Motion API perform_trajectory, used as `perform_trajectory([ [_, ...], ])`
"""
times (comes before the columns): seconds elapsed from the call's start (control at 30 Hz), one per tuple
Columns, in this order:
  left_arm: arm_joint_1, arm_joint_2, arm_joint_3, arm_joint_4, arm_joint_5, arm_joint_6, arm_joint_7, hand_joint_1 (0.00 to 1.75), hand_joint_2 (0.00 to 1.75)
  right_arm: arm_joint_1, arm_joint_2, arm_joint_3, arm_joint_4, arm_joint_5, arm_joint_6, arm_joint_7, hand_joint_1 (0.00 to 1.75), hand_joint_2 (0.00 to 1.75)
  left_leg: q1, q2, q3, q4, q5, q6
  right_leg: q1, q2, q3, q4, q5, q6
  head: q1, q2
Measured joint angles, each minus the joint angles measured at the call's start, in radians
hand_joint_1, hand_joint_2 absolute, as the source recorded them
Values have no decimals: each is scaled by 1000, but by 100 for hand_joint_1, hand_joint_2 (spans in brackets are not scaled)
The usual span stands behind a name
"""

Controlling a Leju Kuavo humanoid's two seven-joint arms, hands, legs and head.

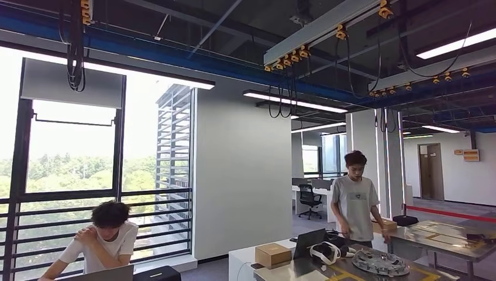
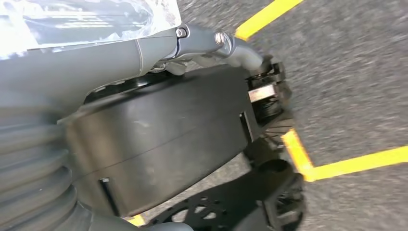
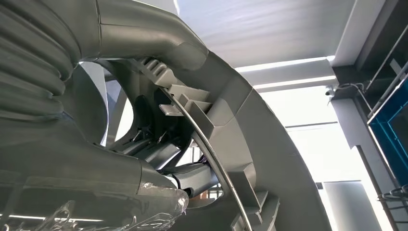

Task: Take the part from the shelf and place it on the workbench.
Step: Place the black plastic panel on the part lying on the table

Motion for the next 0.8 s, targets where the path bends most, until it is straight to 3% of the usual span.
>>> perform_trajectory([
  [0.03,-2,0,0,0,0,0,-1,0,175,2,0,0,1,0,0,0,175,175,1,0,-9,0,23,-1,0,0,9,1,-8,1,1,0],
  [0.07,-2,0,0,0,0,0,0,0,175,4,0,1,1,-1,0,0,175,175,1,0,-1,-36,65,-1,0,1,20,2,-16,3,2,0],
  [0.13,1,0,0,0,1,0,2,0,175,5,0,1,2,-1,0,0,175,175,0,0,36,-151,148,6,1,3,43,3,-34,9,3,0],
  [0.17,3,0,0,0,2,0,3,0,175,5,0,1,2,-1,0,-1,175,175,-3,0,55,-198,165,12,2,4,50,3,-40,14,3,0],
  [0.3,6,0,-1,0,2,0,4,0,175,6,0,1,4,-2,0,-1,175,175,-5,-3,91,-262,141,40,3,2,50,8,-46,35,0,0],
  [0.37,6,-1,-1,0,2,0,4,0,175,5,0,1,4,-2,0,-1,175,175,0,-5,106,-271,138,51,3,1,27,56,-61,44,-4,0],
  [0.47,7,-1,-1,0,3,0,5,0,175,5,0,1,6,-2,0,-2,175,175,1,-4,126,-275,124,62,1,1,-89,224,-101,53,-9,0],
  [0.53,8,-1,-1,0,3,0,5,0,175,10,0,1,10,-3,0,-2,175,175,-1,-6,143,-275,109,62,0,1,-146,265,-87,53,-11,0],
  [0.57,8,-1,-1,0,3,0,5,0,175,12,0,2,12,-4,0,-1,175,175,-1,-7,155,-275,100,61,0,1,-151,236,-54,51,-11,0],
  [0.63,8,-1,-1,0,3,0,5,0,175,14,0,2,15,-5,0,-1,175,175,-2,-8,180,-276,78,56,4,1,-128,125,37,41,-11,0],
  [0.67,8,-1,-1,0,3,0,5,0,175,14,0,2,15,-5,0,-1,175,175,-2,-9,189,-276,68,52,8,1,-117,78,56,36,-9,0],
  [0.7,8,-1,-1,-1,3,-1,6,0,175,14,0,2,16,-5,0,-1,175,175,-3,-9,193,-277,59,45,12,2,-110,50,66,30,-10,0],
  [0.77,7,-1,-1,0,3,-1,7,0,175,16,0,0,16,-6,0,-1,175,175,-5,-7,208,-278,50,32,15,4,-102,35,48,20,-9,0],
  [0.8,7,0,-1,0,3,-1,8,0,175,17,0,0,16,-6,0,-1,175,175,-5,-6,214,-276,46,27,12,5,-91,29,52,14,-12,0],
])
